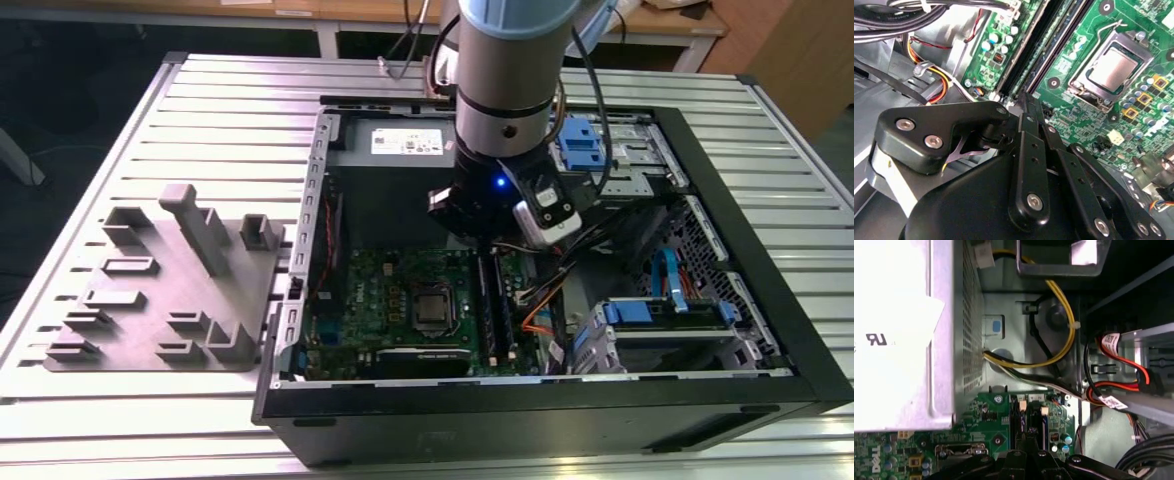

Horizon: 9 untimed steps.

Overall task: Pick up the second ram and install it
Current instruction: 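Press down the second ram until it locks into place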

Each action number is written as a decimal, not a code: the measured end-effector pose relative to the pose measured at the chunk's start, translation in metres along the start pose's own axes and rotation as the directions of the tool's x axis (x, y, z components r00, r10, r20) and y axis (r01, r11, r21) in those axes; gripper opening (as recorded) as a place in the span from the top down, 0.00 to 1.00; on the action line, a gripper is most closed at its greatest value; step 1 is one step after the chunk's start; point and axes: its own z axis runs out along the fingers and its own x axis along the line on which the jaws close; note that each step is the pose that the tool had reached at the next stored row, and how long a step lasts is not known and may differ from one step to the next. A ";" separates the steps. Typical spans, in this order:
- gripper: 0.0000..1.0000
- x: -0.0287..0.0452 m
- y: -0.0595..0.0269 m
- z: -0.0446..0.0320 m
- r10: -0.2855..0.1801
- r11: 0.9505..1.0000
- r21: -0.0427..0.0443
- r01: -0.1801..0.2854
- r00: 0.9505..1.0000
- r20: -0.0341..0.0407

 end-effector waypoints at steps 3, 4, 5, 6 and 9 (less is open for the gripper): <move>0.93 0.0001 0.0009 0.0020 0.000 1.000 0.000 0.000 1.000 0.000; 0.93 0.0001 0.0010 0.0022 0.000 1.000 0.000 0.000 1.000 0.000; 0.93 0.0000 0.0012 0.0024 0.000 1.000 0.000 0.000 1.000 0.000; 0.93 -0.0002 0.0014 0.0027 0.000 1.000 0.000 0.000 1.000 0.000; 0.93 -0.0003 0.0017 0.0031 0.000 1.000 0.000 0.000 1.000 0.000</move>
